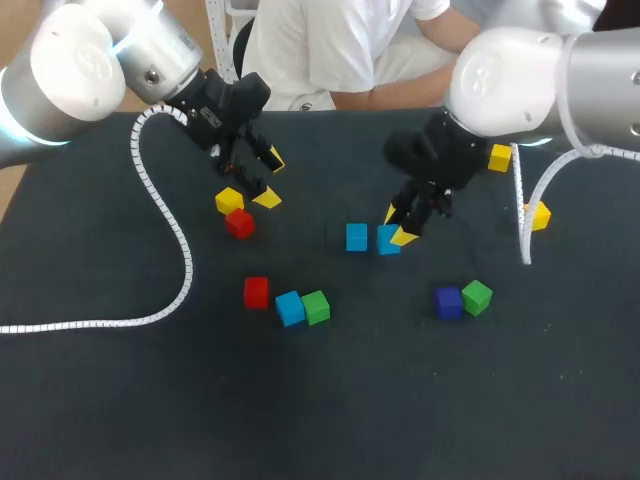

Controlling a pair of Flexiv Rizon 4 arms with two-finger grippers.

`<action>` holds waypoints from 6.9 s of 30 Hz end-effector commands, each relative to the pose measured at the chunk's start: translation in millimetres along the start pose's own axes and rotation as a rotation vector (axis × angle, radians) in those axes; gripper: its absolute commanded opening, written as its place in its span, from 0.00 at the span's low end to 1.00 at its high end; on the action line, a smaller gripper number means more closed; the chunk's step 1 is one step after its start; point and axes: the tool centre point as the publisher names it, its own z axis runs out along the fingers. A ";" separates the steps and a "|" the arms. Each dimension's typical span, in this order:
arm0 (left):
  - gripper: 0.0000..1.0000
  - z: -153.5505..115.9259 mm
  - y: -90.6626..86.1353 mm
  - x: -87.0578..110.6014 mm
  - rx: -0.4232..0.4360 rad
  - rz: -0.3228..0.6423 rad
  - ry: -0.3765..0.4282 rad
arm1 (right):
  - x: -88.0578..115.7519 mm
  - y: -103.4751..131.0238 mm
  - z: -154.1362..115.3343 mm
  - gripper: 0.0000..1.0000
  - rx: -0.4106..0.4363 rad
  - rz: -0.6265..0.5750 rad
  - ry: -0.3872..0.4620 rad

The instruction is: Place the blue cubes, place green cubes on the blue cubes, place the yellow cubes on the green cubes, then place the red cubes on the yellow cubes, and place purple cube on the red cubes.

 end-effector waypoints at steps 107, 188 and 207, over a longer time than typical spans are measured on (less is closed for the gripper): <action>1.00 -0.3 3.0 -0.3 0.007 0.002 0.002 | 7.2 -17.3 12.7 0.00 0.096 0.084 0.015; 1.00 -0.3 3.0 -0.3 0.007 0.002 0.002 | 10.8 -21.5 11.4 1.00 0.100 0.083 0.040; 1.00 -0.3 3.0 -0.3 0.007 0.002 0.002 | 31.0 3.0 -39.4 1.00 0.132 0.107 -0.173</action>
